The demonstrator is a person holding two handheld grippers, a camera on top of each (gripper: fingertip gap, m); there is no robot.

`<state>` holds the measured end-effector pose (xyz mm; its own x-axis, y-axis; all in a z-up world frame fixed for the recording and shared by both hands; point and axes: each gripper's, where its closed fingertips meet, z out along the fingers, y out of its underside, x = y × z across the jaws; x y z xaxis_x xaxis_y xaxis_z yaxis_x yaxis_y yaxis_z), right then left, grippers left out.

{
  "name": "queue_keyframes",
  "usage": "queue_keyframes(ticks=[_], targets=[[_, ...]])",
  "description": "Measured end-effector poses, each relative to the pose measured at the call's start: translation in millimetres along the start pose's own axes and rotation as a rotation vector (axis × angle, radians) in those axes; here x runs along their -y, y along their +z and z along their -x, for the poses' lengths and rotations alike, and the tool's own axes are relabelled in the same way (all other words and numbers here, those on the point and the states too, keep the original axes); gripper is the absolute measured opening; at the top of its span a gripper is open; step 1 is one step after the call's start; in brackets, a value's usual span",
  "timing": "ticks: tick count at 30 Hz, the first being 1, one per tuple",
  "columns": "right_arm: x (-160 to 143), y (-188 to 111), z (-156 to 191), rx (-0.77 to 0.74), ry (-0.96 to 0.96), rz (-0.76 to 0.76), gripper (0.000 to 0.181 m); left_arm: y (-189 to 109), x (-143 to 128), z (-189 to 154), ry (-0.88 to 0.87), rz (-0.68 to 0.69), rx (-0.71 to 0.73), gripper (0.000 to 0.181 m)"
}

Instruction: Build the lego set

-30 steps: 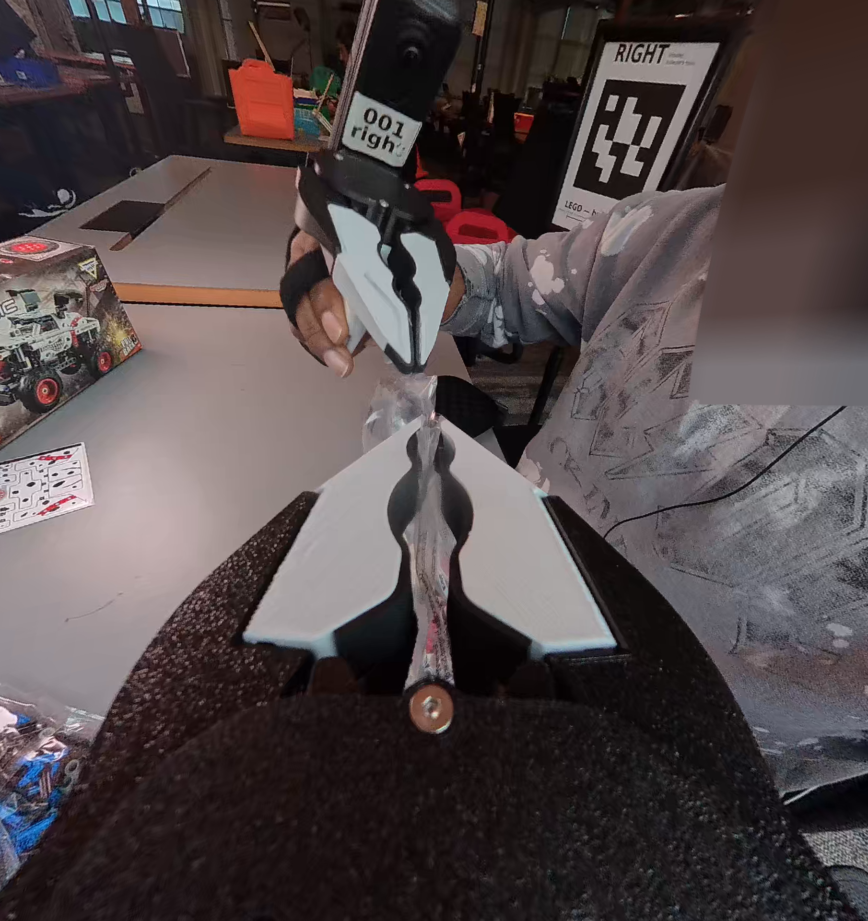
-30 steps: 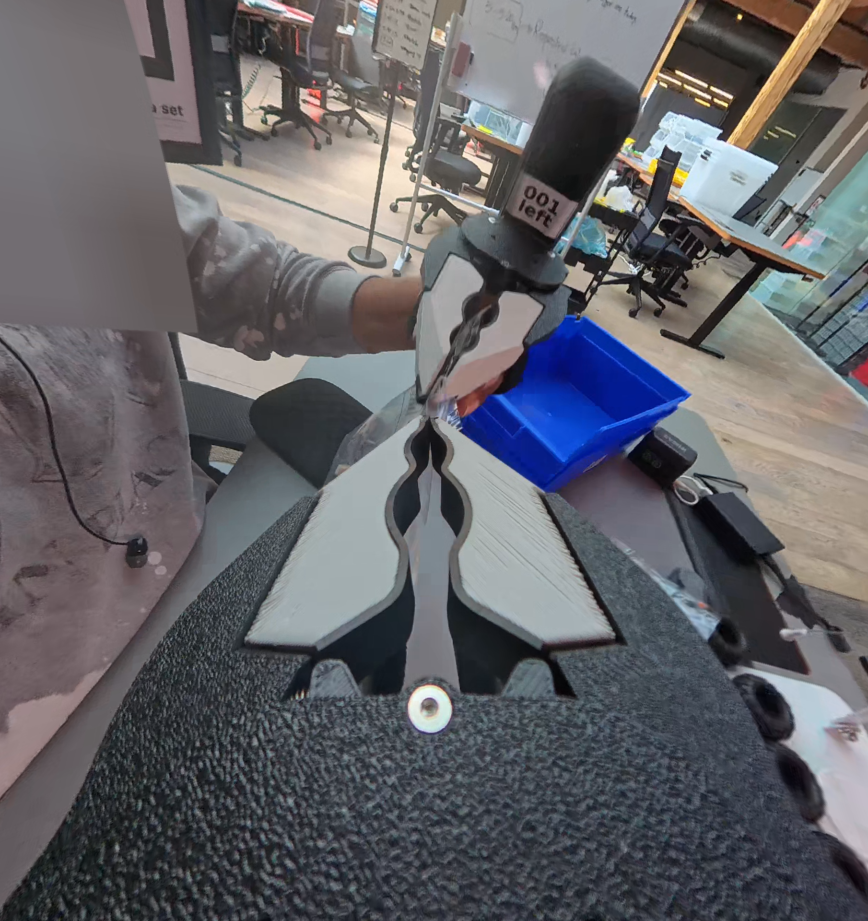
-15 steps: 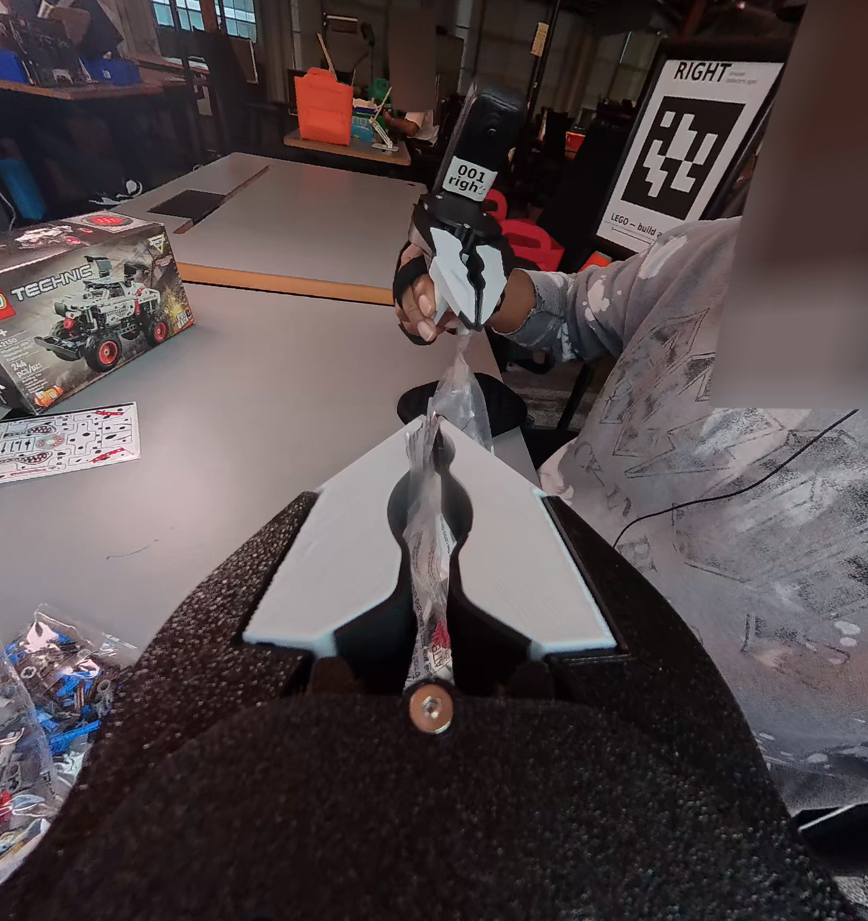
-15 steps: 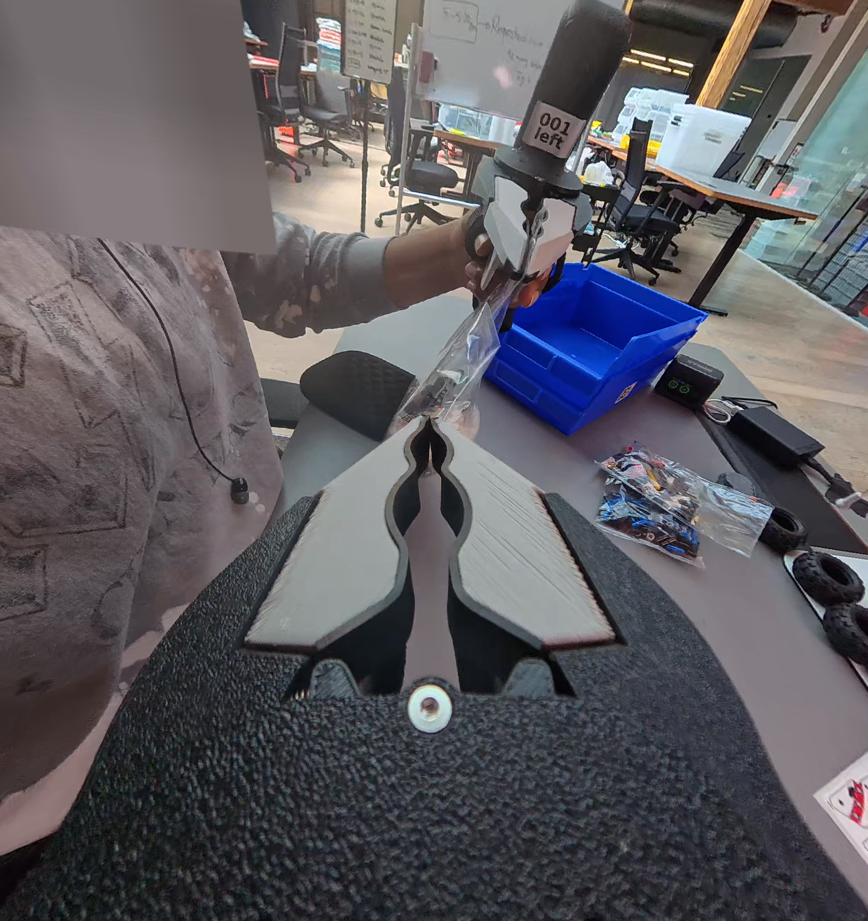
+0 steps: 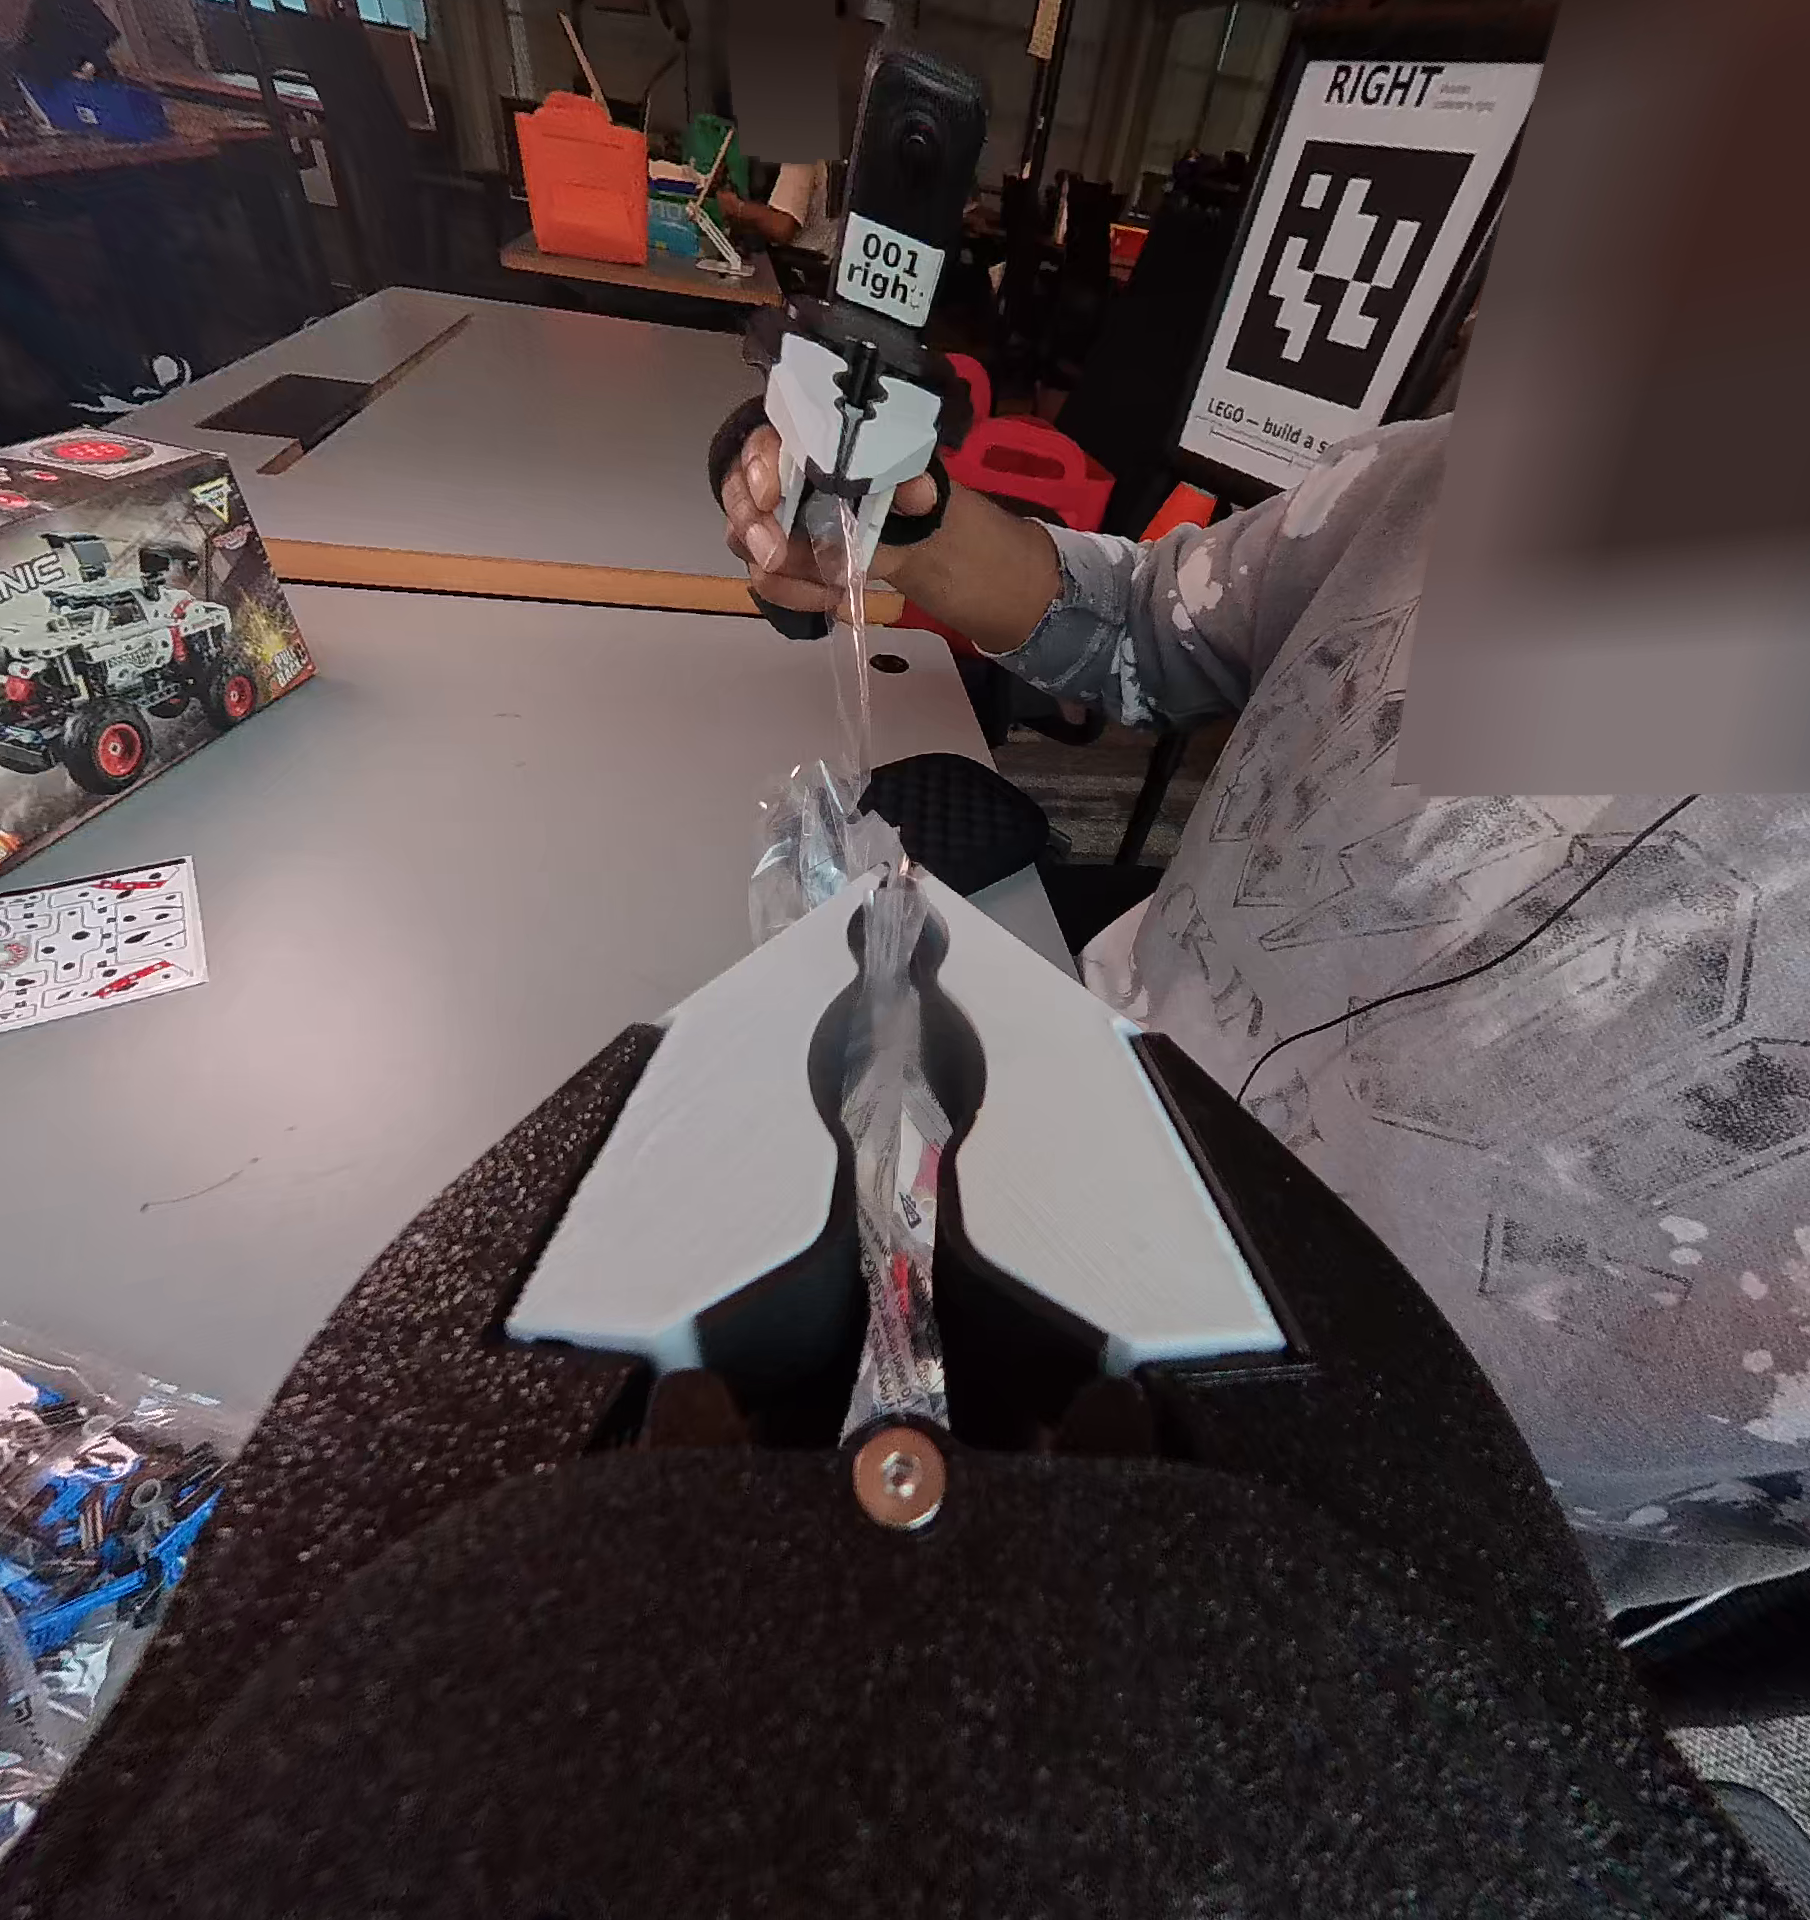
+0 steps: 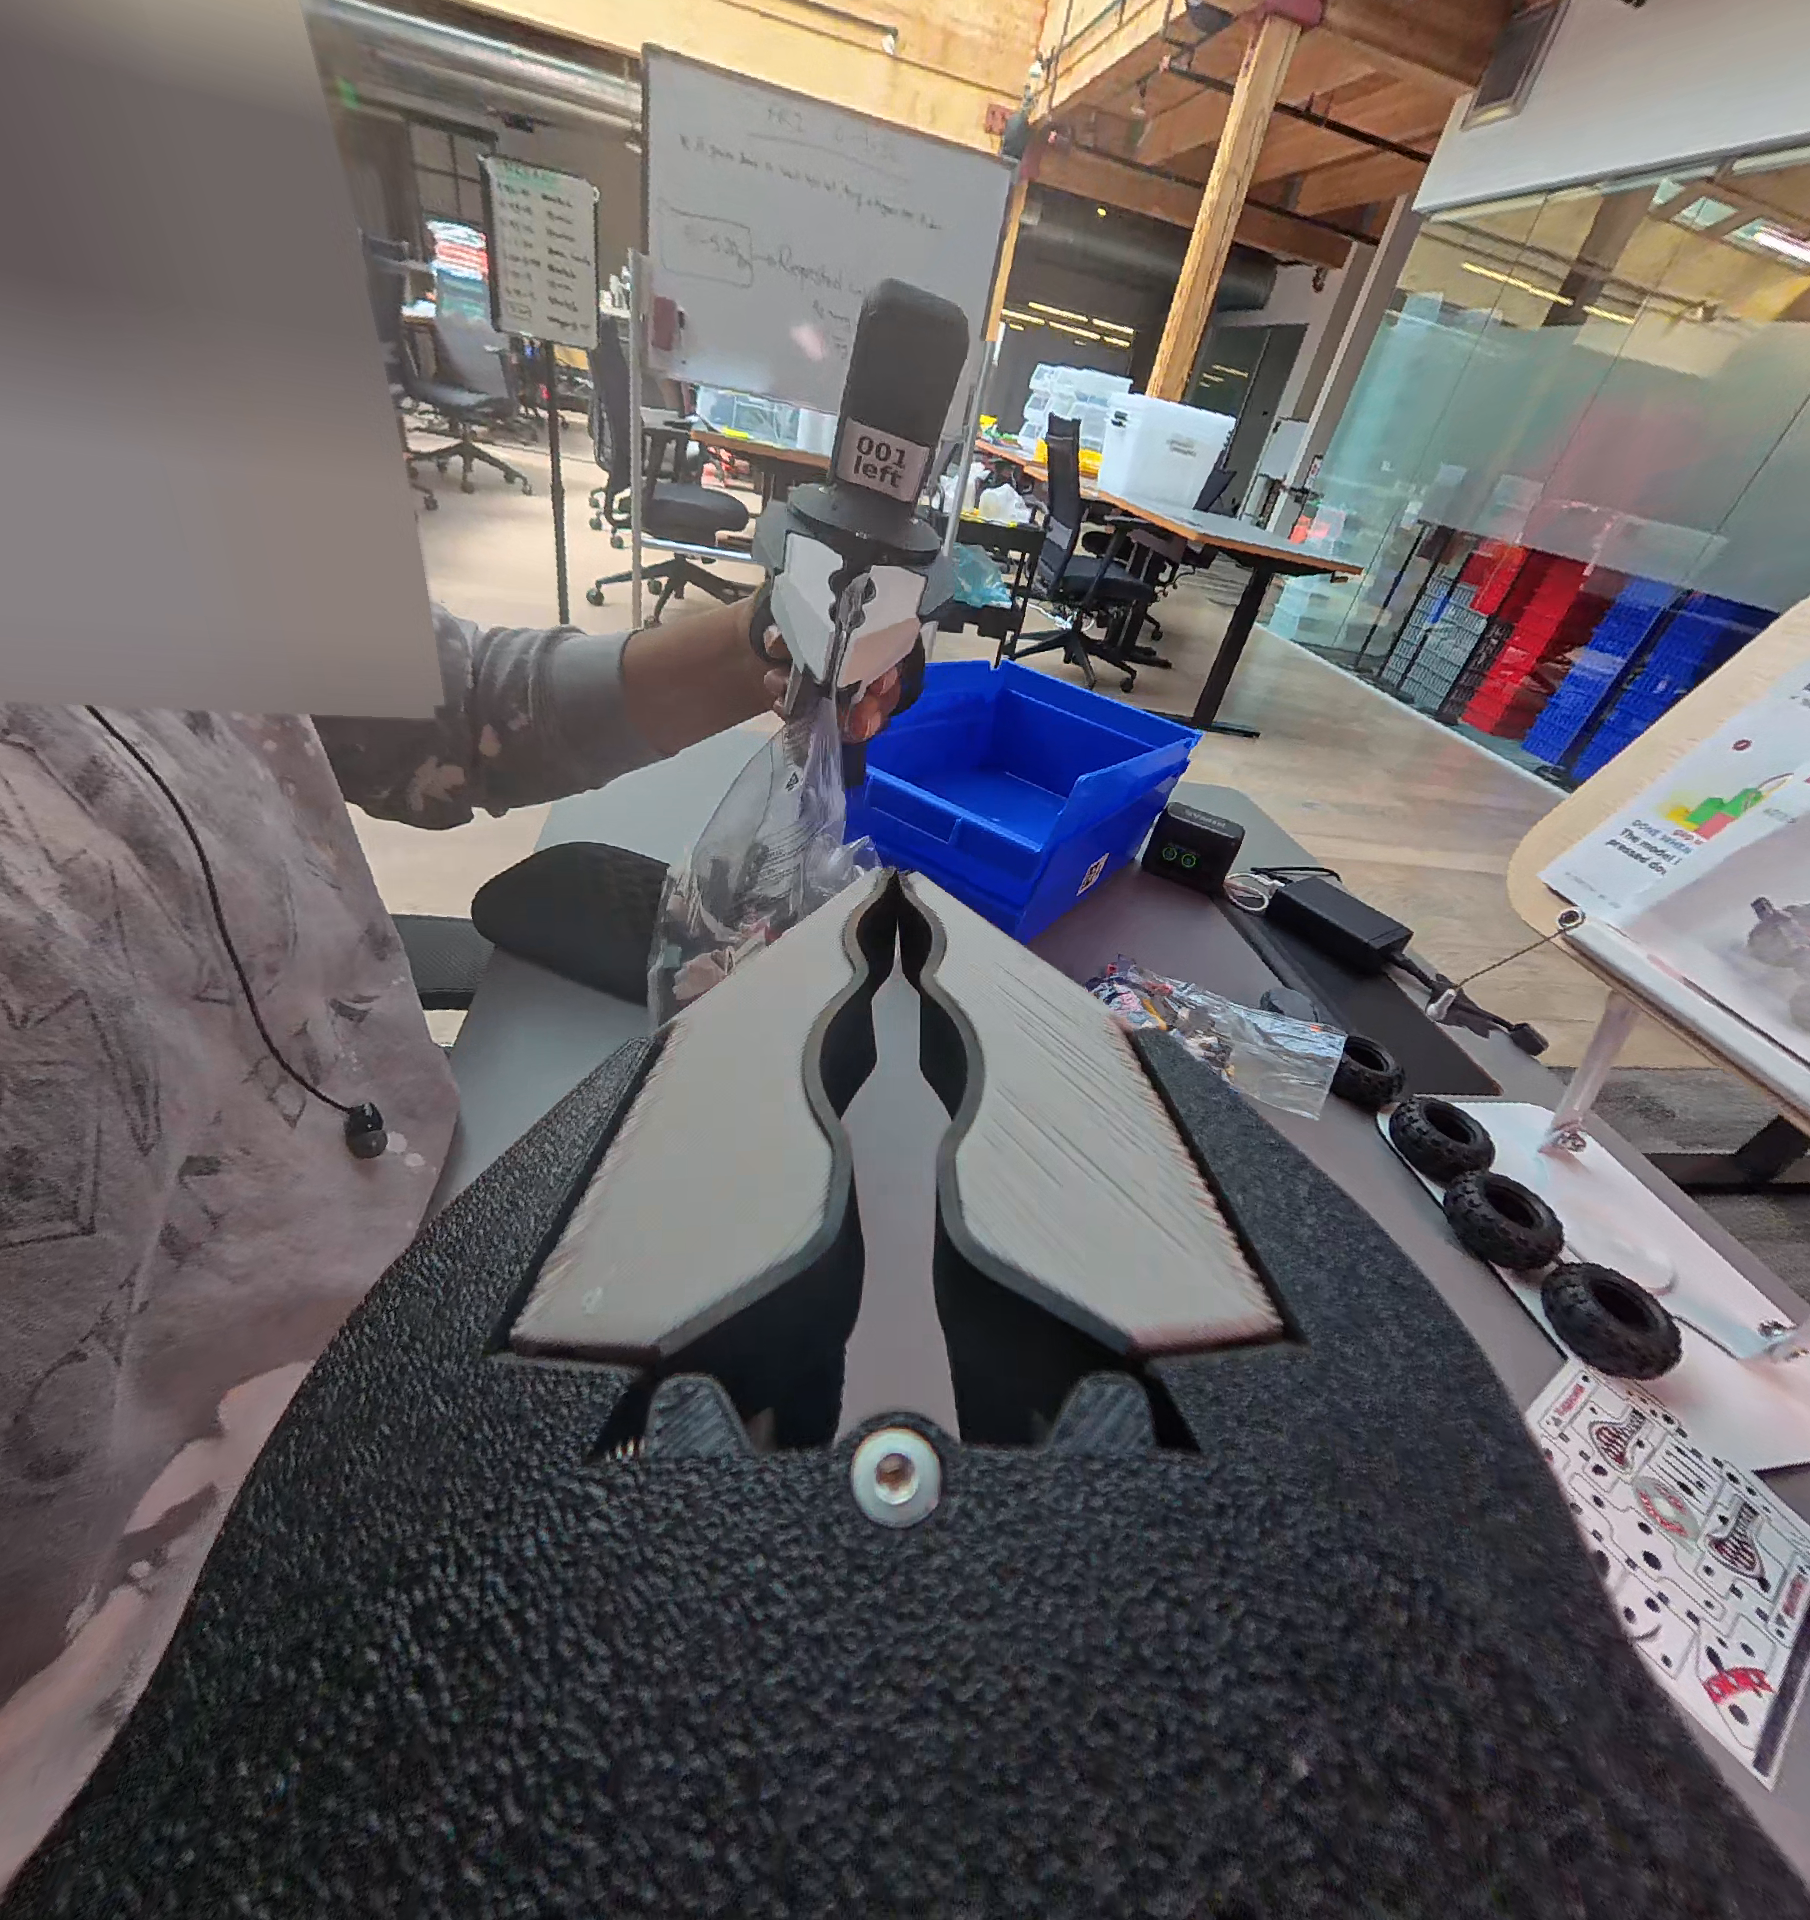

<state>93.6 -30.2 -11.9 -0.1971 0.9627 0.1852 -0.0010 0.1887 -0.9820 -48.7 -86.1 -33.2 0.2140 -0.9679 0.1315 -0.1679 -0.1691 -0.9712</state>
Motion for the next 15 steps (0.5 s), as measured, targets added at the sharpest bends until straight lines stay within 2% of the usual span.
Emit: queue_keyframes(ticks=[3, 5, 9, 12, 15], targets=[[-14, -16, -23, -0.067, 0.006, 0.049, 0.000, -2, -3, -4, 0.003, 0.011, -0.008, 0.000], [-38, -48, -57, -0.137, 0.209, 0.019, 0.000, -6, -9, -6, 0.011, 0.029, 0.003, 0.000], [-94, -108, -92, -0.334, 0.303, 0.070, 0.000, -19, -16, -8, -0.003, 0.009, 0.020, 0.000], [-103, -162, -118, -0.501, 0.376, 0.002, 0.000, -29, -17, -6, -0.015, -0.019, 0.053, 0.000], [-118, -190, -123, -0.599, 0.354, 0.087, 0.000, -34, -19, -3, -0.034, -0.036, 0.070, 0.000]])
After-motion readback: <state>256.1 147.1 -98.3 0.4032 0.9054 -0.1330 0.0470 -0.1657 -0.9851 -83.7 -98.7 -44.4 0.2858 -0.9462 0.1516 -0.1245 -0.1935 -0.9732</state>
